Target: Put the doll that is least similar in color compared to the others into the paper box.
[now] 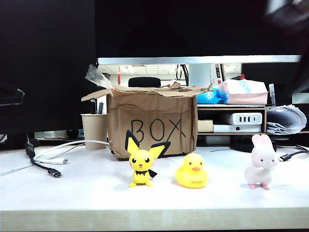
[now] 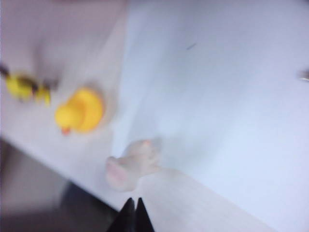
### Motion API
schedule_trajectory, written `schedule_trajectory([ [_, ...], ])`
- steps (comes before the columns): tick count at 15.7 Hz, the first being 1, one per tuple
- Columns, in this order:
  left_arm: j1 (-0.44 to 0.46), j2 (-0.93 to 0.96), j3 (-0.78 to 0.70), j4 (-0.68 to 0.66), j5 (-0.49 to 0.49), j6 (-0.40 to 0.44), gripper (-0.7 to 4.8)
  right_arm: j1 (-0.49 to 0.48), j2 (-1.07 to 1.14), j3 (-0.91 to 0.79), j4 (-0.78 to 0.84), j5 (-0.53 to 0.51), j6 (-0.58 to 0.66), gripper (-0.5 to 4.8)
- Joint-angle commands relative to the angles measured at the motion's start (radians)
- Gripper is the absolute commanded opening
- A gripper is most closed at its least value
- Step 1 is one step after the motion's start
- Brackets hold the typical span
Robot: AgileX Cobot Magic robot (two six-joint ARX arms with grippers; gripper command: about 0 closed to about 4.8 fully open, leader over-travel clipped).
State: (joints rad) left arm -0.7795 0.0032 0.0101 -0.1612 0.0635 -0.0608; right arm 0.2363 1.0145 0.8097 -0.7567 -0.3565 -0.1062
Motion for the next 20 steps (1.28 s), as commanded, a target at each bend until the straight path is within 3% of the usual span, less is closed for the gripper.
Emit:
schedule_trajectory([
  [1, 0.002, 0.000, -0.001, -0.015, 0.002, 0.000, -0.05, 0.062, 0.176, 0.080, -0.059, -0.002, -0.071, 0.00],
  [2, 0.002, 0.000, -0.001, -0.015, 0.002, 0.000, -0.05, 0.076, 0.228, 0.111, -0.085, 0.002, -0.074, 0.49],
  [3, 0.002, 0.000, -0.001, -0.015, 0.003, 0.000, -0.05, 0.088, 0.278, 0.144, -0.113, 0.006, -0.074, 1.49],
  [4, 0.002, 0.000, -0.001, -0.015, 0.002, 0.000, -0.05, 0.098, 0.307, 0.162, -0.128, 0.008, -0.074, 2.08],
  [5, 0.002, 0.000, -0.001, -0.015, 0.003, 0.000, -0.06, 0.129, 0.344, 0.183, -0.140, 0.031, -0.074, 2.31],
  [9, 0.002, 0.000, -0.001, -0.015, 0.002, 0.001, -0.05, 0.171, 0.353, 0.190, -0.141, 0.079, -0.070, 2.51],
  [10, 0.002, 0.000, -0.001, -0.015, 0.003, 0.001, -0.05, 0.174, 0.353, 0.190, -0.141, 0.097, -0.070, 3.07],
  [14, 0.002, 0.000, -0.001, -0.015, 0.001, 0.001, -0.05, 0.180, 0.353, 0.190, -0.132, 0.138, -0.066, 3.15],
  [17, 0.002, 0.000, -0.001, -0.015, 0.001, 0.000, -0.05, 0.180, 0.353, 0.190, -0.122, 0.144, -0.040, 4.36],
  [20, 0.002, 0.000, -0.001, -0.015, 0.001, 0.000, -0.05, 0.180, 0.355, 0.190, -0.114, 0.156, -0.039, 4.41],
])
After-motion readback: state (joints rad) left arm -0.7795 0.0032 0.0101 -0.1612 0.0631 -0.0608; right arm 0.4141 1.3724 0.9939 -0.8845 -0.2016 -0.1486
